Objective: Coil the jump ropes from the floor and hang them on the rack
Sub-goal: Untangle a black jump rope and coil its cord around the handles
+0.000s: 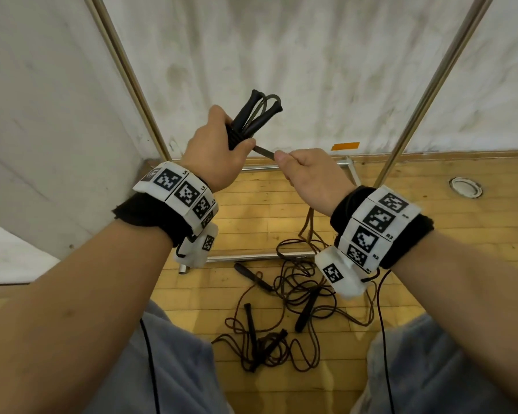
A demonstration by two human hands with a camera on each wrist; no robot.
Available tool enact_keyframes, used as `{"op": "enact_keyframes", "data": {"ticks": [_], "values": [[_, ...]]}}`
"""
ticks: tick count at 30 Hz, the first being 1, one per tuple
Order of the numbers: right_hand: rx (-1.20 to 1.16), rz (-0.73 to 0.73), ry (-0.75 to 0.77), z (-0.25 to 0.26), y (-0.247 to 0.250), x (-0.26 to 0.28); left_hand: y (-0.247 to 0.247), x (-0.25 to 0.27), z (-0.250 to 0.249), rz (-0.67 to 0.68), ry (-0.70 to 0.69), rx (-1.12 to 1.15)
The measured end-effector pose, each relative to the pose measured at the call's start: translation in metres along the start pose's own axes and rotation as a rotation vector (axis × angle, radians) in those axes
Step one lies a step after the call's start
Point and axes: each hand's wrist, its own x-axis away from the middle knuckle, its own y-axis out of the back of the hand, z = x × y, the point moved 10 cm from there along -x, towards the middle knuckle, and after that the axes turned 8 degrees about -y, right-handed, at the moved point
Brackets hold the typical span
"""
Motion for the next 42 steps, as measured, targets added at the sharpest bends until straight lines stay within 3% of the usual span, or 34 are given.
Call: {"op": "enact_keyframes", "data": {"ticks": [5,10,23,32,38,42], "values": [[0.001,0.006,0.023,-0.002,-0.001,-0.001,-0.008,-0.002,0.013,0.022,0.038,-0.031],[0.174,-0.119,0.051,-0.006,0.021,-0.001,-0.019,0.001,0.019,0.042,0.025,-0.022],[0.396,-0.090,0.158,0.004,0.022,0.007,-0.030,0.009,0.020,0.135,0.063,-0.253],[-0.189,0.007,-0.021,-0.010,0.036,-0.001,-0.049,0.017,-0.010,0.224,-0.089,-0.242],[0.113,-0.142,0.106,0.005,0.051,0.002,-0.062,0.030,-0.031,0.291,-0.175,-0.318],[0.224,-0.222,0.108,0.007,0.058,-0.003,-0.064,0.036,-0.049,0.283,-0.252,-0.292]]}}
